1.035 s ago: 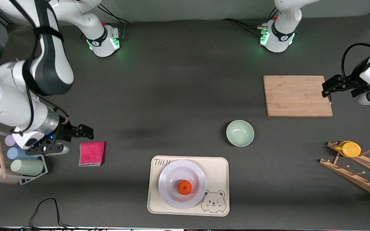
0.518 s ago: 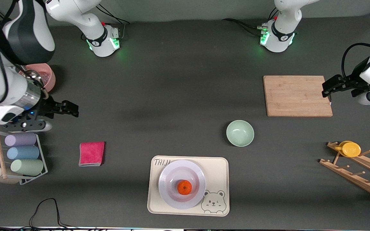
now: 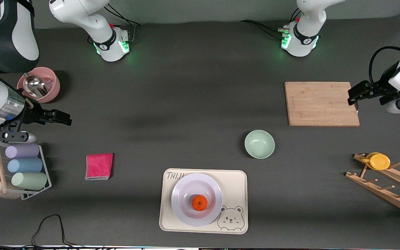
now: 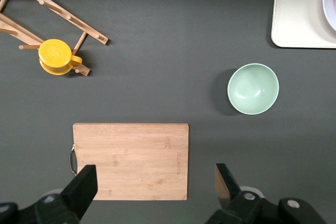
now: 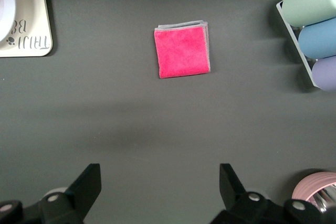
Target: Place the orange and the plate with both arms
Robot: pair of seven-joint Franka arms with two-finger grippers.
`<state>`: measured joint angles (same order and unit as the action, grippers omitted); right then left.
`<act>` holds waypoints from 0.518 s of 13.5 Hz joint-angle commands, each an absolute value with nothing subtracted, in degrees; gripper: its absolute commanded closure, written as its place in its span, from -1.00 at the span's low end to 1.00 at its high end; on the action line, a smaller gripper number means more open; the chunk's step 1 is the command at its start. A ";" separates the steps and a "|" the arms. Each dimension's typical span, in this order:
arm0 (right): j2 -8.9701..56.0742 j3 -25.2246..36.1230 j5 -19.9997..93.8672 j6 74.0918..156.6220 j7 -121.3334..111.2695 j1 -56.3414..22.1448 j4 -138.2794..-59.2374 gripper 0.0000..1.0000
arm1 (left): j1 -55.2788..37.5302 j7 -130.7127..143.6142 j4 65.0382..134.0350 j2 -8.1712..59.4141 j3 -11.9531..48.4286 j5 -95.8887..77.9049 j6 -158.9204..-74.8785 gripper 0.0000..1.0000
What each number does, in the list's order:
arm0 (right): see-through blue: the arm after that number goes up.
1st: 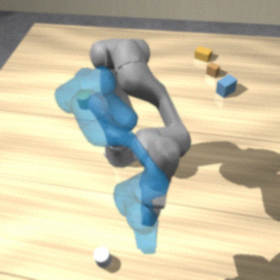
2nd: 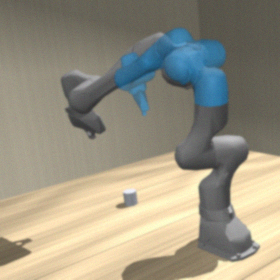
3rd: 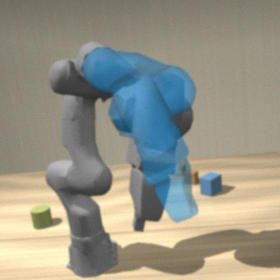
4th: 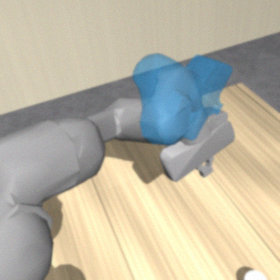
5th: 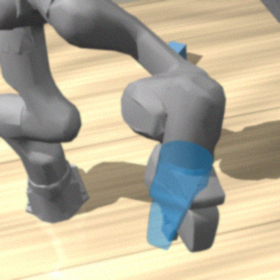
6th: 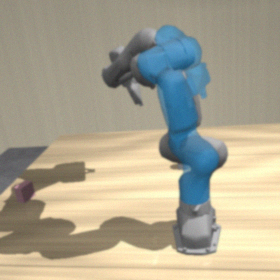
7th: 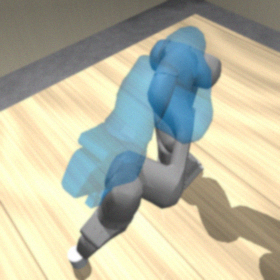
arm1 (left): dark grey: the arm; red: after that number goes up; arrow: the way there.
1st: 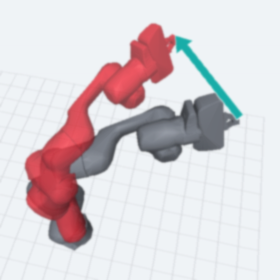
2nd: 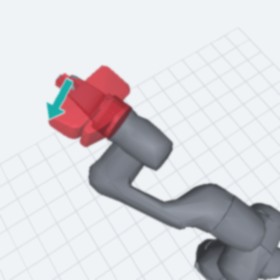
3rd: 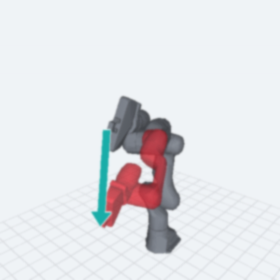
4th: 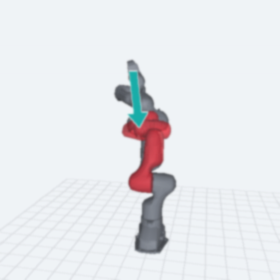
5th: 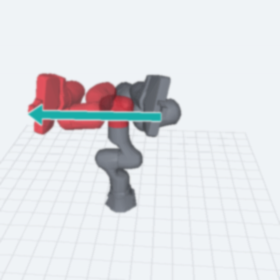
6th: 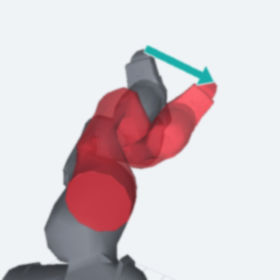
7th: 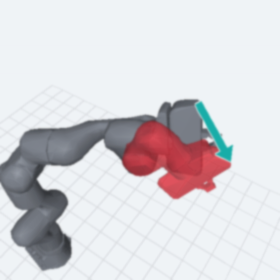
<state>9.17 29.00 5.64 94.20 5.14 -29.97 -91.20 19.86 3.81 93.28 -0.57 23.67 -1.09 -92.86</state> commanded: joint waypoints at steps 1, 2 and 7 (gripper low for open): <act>8.79 29.18 6.42 93.08 5.98 -30.23 -89.22 -1.00 | 20.39 2.90 94.48 -2.55 23.64 -1.93 -92.82 -1.00; 8.62 29.09 6.42 92.90 6.50 -30.23 -89.04 -1.00 | 20.48 2.64 94.48 -2.55 23.56 -1.93 -92.73 -1.00; -0.95 -1.71 6.24 93.68 5.71 0.84 -97.62 -1.00 | 20.48 2.46 94.48 -2.55 23.47 -1.93 -92.73 -1.00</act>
<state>4.62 9.98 5.66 92.87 5.13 -9.74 -91.75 19.87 3.81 93.28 -0.72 23.53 -1.09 -92.82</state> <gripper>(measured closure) 0.000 0.000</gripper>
